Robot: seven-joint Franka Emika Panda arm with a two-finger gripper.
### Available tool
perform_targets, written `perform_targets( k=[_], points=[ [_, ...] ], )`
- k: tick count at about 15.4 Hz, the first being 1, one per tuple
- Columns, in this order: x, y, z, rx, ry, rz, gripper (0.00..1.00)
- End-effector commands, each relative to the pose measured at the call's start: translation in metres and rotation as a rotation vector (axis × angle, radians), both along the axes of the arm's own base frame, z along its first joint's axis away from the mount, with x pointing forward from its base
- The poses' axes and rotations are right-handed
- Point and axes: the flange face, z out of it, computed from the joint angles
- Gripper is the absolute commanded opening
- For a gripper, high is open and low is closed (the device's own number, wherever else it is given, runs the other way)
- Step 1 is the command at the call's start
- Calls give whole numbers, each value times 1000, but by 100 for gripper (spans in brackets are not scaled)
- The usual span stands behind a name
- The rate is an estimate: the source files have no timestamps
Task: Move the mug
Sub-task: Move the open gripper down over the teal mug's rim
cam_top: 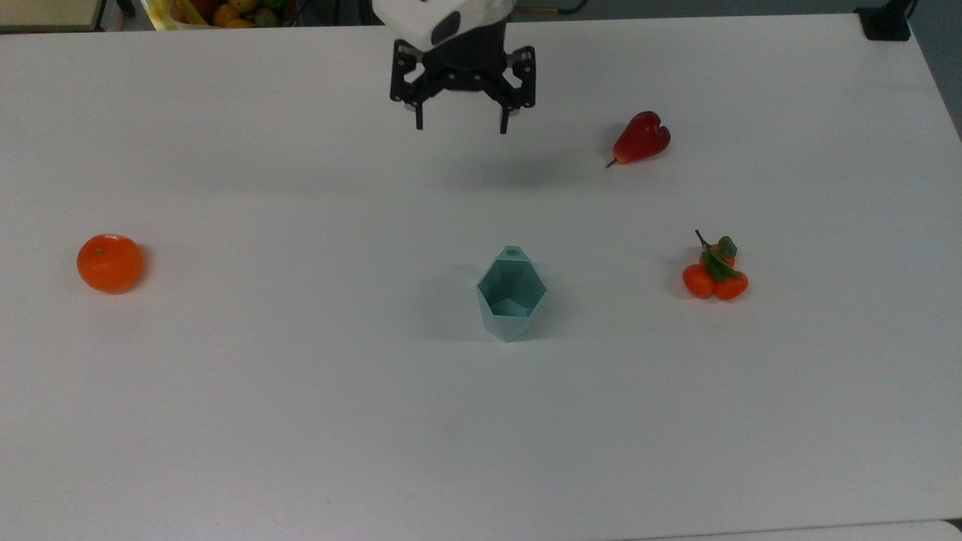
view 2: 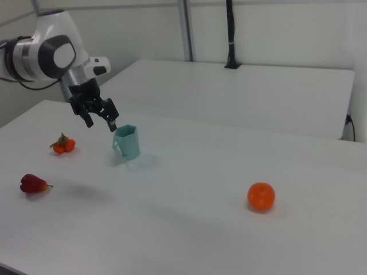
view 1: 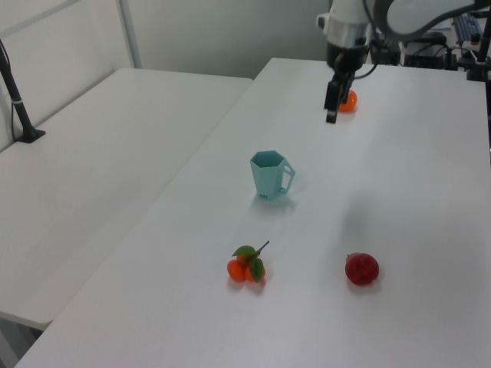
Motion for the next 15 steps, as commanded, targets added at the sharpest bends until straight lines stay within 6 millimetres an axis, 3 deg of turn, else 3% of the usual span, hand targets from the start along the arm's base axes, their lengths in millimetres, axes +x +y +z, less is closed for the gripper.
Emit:
perform_targets(
  k=[1, 6, 10, 12, 15],
  points=[
    [27, 27, -27, 16, -31, 13, 100],
    [56, 48, -91, 31, -72, -30, 100],
    [66, 58, -140, -24, -86, -32, 100],
    [69, 62, -150, -16, -108, -25, 92],
    [70, 62, -151, -8, -120, -26, 65]
  ],
)
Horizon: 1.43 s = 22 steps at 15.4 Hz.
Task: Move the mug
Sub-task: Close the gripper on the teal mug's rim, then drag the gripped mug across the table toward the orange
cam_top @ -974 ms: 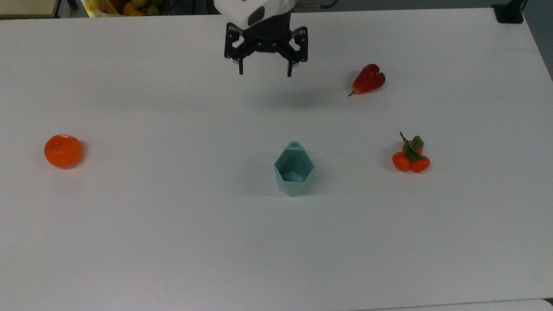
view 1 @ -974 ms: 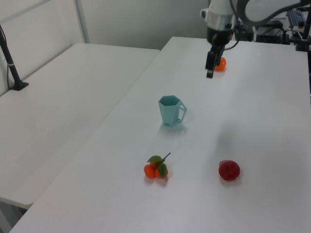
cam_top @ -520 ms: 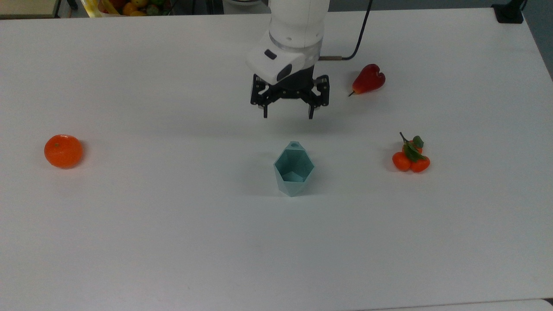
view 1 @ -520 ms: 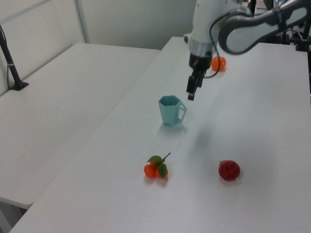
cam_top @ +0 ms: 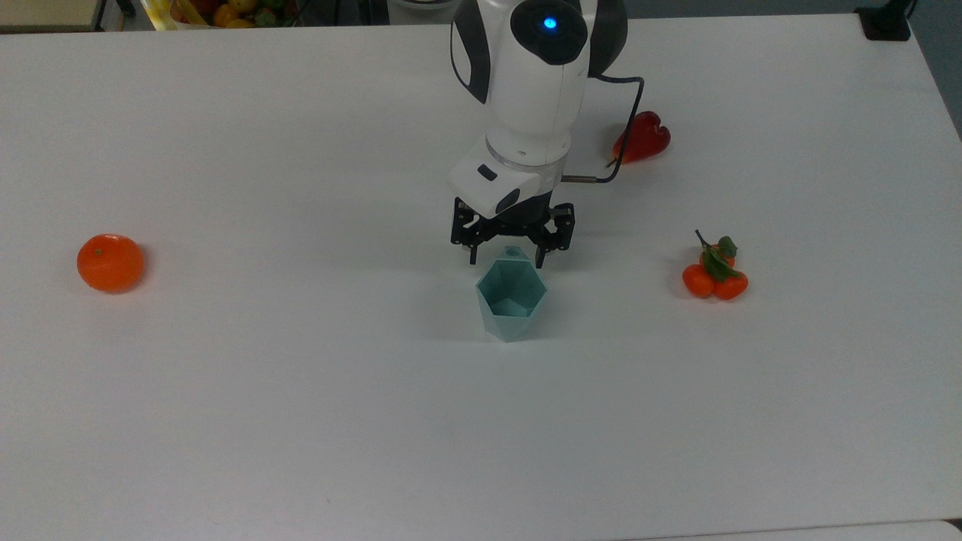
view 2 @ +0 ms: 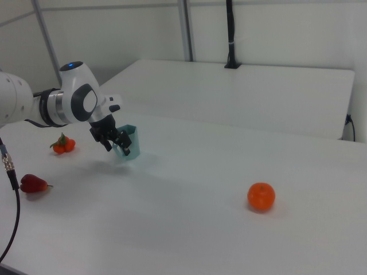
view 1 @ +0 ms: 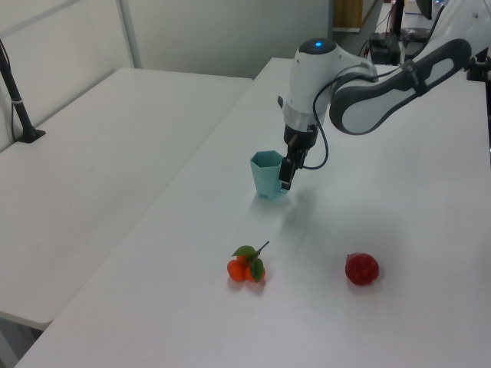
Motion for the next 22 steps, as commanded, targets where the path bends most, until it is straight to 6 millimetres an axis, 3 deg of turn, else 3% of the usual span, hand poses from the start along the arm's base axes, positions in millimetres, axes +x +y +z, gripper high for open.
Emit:
perform_targets(
  k=[1, 5, 8, 11, 14, 17, 22],
  points=[
    [3, 4, 9, 3, -34, -16, 57],
    [3, 4, 8, 6, -30, -22, 17],
    [4, -2, 13, 2, -36, -30, 7],
    [4, -18, 27, -4, -46, -52, 5],
    [-8, -54, 39, -12, -37, -97, 5],
    [-46, -92, 33, -32, 24, -142, 5],
    [-96, -144, 54, -40, 36, -210, 6]
  ],
)
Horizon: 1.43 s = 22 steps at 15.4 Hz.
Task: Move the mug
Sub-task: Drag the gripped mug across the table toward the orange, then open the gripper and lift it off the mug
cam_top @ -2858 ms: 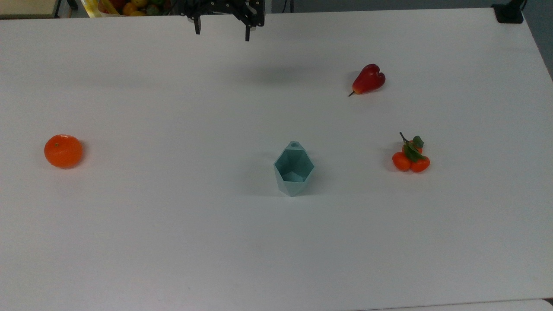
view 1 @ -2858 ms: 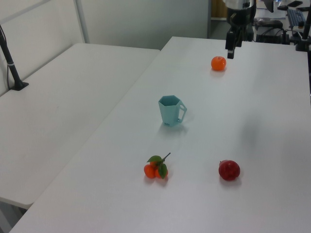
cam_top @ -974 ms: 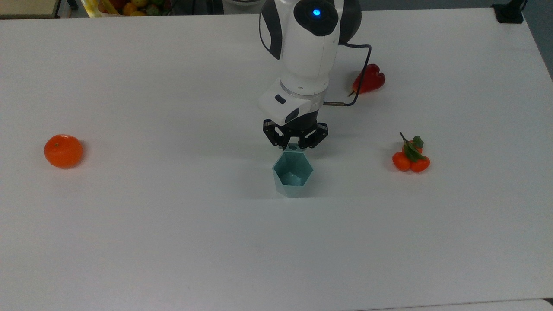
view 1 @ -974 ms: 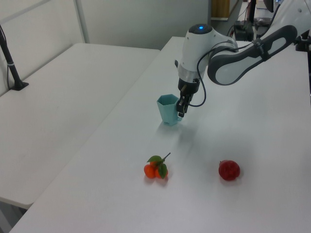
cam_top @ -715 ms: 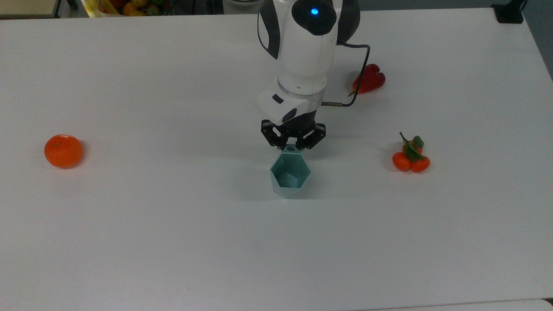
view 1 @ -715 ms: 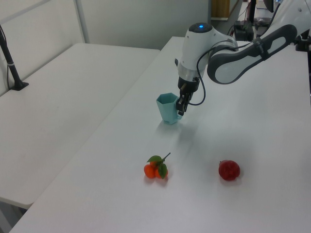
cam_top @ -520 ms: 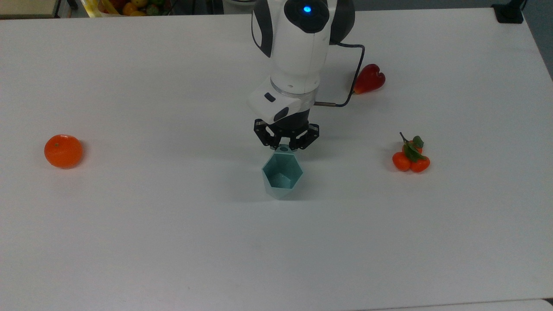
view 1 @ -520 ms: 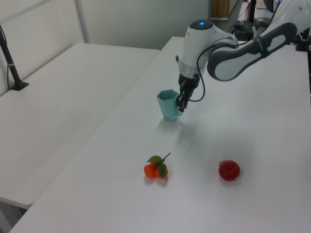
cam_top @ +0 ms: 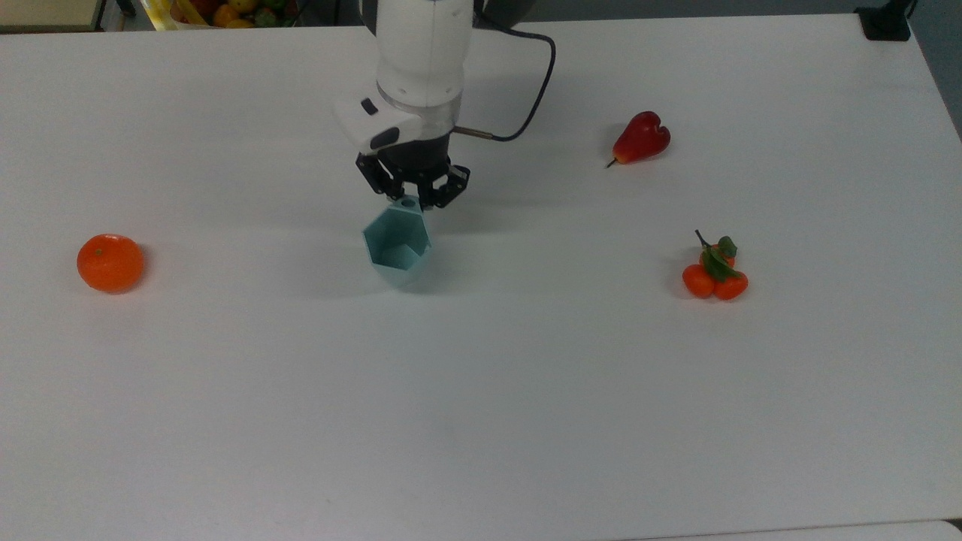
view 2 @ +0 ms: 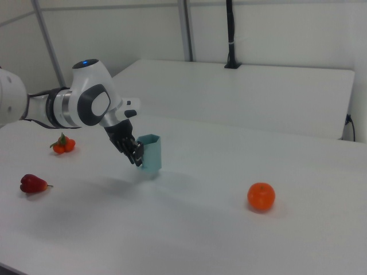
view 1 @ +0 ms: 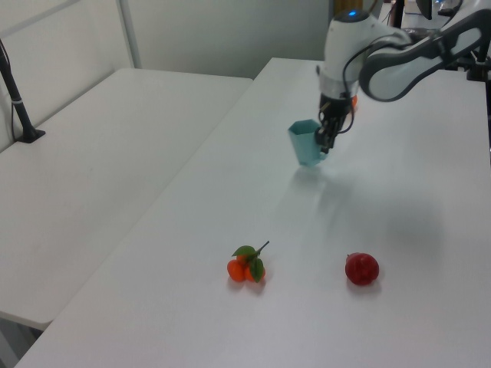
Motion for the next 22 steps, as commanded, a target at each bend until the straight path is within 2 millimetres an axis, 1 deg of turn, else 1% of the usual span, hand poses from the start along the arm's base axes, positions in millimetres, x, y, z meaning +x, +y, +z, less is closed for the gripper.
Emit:
perform_targets(
  k=[1, 2, 3, 5, 6, 7, 8, 9, 10, 11, 12, 13, 15, 16, 17, 19, 20, 22],
  points=[
    [-59, -27, 13, -20, 31, -33, 6],
    [-66, -28, 12, -22, 40, -34, 6],
    [-77, -29, 1, -29, 85, -37, 7],
    [-84, -30, -10, -35, 127, -42, 8],
    [-85, -31, -10, -36, 133, -43, 13],
    [-87, -31, -11, -39, 145, -45, 14],
    [-87, -31, -10, -40, 148, -44, 19],
    [-87, -31, -12, -41, 156, -45, 34],
    [-88, -31, -13, -44, 167, -46, 43],
    [-89, -31, -13, -46, 176, -47, 59],
    [-90, -30, -13, -51, 191, -45, 98],
    [-89, -28, -7, -56, 203, -46, 100],
    [-81, -25, 9, -61, 204, -38, 100],
    [-76, -23, 20, -63, 196, -21, 100],
    [-68, -20, 41, -67, 197, 19, 100],
    [-56, -19, 72, -63, 217, 98, 100],
    [-51, -15, 87, -58, 216, 128, 100],
    [-40, -11, 122, -5, 161, 123, 100]
  ],
)
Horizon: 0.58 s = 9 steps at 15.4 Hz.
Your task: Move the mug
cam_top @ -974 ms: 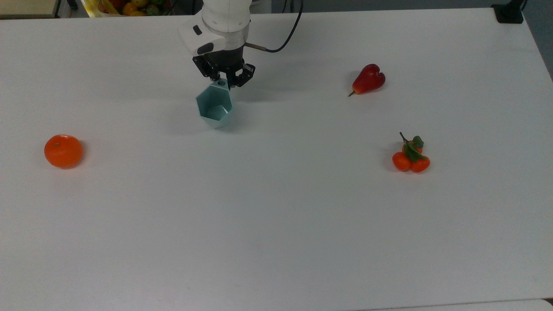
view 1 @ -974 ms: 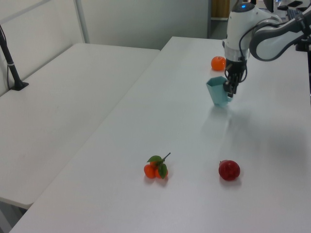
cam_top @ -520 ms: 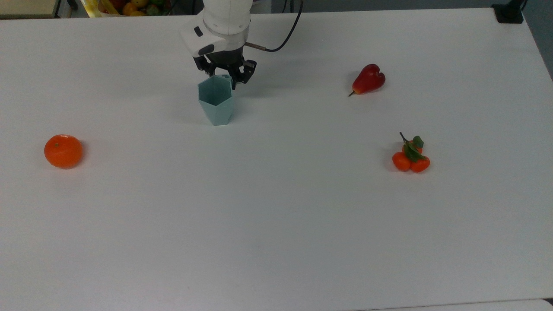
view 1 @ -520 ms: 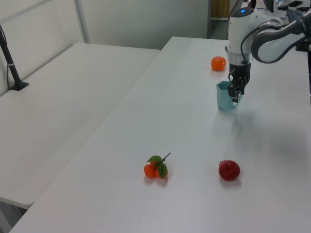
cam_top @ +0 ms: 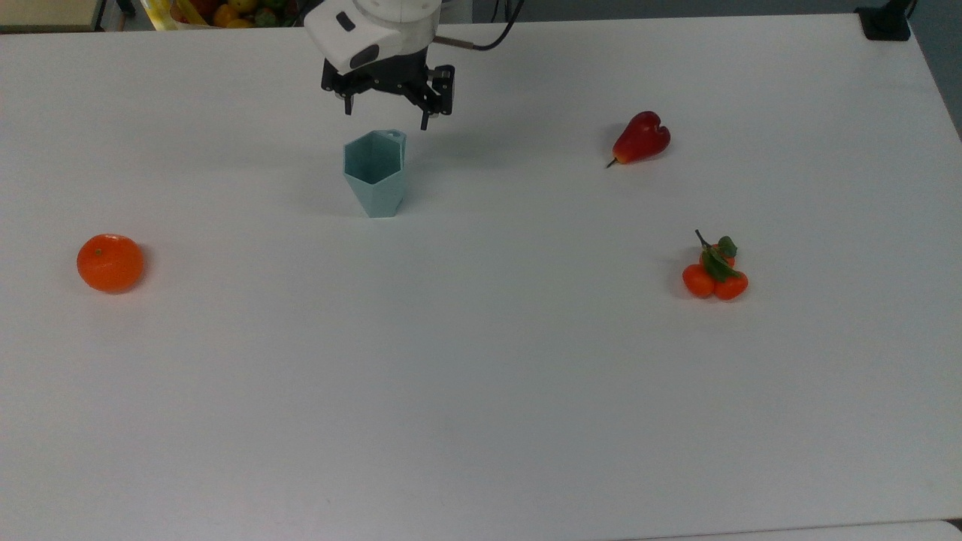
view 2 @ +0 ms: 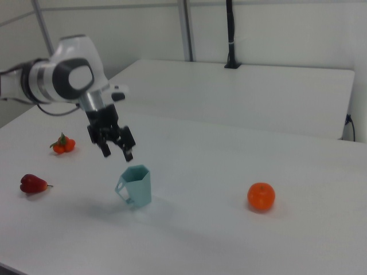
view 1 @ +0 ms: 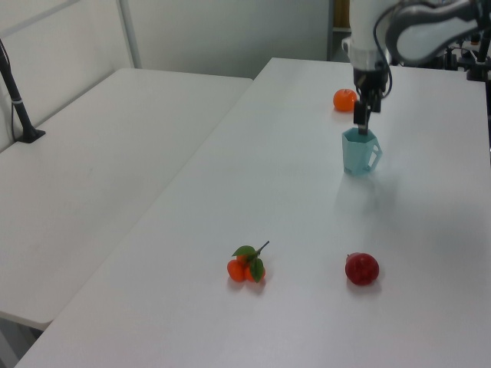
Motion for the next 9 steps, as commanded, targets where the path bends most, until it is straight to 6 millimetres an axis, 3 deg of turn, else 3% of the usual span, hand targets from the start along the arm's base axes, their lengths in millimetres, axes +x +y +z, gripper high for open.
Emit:
perform_targets(
  k=[1, 5, 7, 9],
  points=[
    [18, 7, 66, 77, -64, 18, 100],
    [7, 5, 135, 112, -48, -14, 100],
    [0, -1, 145, 127, -30, -23, 100],
    [1, -5, 143, 130, -25, -28, 100]
  ],
)
